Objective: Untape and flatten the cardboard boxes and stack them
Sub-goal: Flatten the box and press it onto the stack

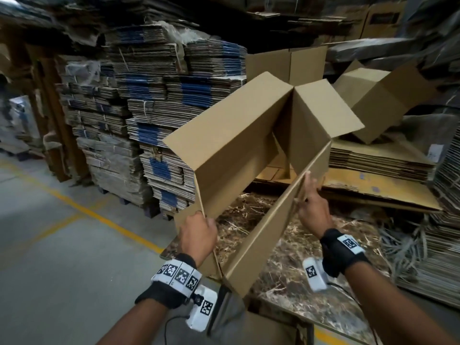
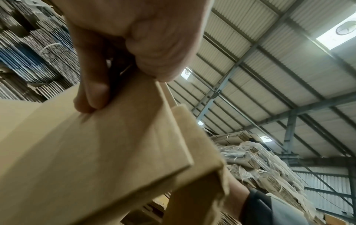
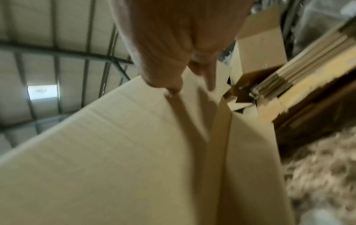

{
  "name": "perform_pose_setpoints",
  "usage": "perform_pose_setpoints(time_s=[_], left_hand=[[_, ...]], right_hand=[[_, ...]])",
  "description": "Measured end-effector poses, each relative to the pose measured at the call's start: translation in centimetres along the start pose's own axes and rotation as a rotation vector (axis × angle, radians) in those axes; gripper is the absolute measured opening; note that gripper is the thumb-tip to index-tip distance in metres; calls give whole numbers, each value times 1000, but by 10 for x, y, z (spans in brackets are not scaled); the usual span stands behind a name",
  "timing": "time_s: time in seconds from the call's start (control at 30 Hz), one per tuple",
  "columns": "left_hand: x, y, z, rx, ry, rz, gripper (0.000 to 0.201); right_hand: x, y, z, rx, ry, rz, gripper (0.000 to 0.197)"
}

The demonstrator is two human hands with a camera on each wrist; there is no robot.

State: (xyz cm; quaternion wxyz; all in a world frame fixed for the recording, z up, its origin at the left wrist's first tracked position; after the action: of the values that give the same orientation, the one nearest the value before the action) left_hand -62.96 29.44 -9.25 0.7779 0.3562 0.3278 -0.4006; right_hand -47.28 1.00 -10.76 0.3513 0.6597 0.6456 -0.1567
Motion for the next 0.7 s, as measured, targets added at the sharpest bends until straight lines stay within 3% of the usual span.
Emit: perform_pose_setpoints(time_s=[0.1, 0.2, 0.37, 0.47, 0.7], left_hand=[[7, -8, 5, -45, -67, 49, 29], [10, -20, 18, -44, -94, 55, 30], [25, -39, 38, -115, -193, 54, 35], [39, -50, 47, -150, -295, 42, 48], [81, -73, 55, -248, -391, -38, 56]], right_hand=[[21, -23, -4, 127, 336, -224, 79], [33, -50, -9, 96, 573, -450, 93], [27, -79, -9, -161, 249, -539, 102], [18, -97, 0, -270, 134, -564, 111], [20, -135, 28, -372, 9, -698, 132]])
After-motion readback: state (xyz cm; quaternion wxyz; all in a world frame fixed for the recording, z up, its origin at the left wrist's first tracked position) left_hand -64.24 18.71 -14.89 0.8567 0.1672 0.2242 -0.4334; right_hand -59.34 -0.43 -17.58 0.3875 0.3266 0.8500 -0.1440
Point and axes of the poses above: each hand's wrist, its own y-axis towards the middle knuckle, its own x-axis out of the palm, z = x × y, the point moved 6 cm from there along y, towards the middle knuckle, and after that the axes turned 5 degrees about x, right-handed, at the moved point
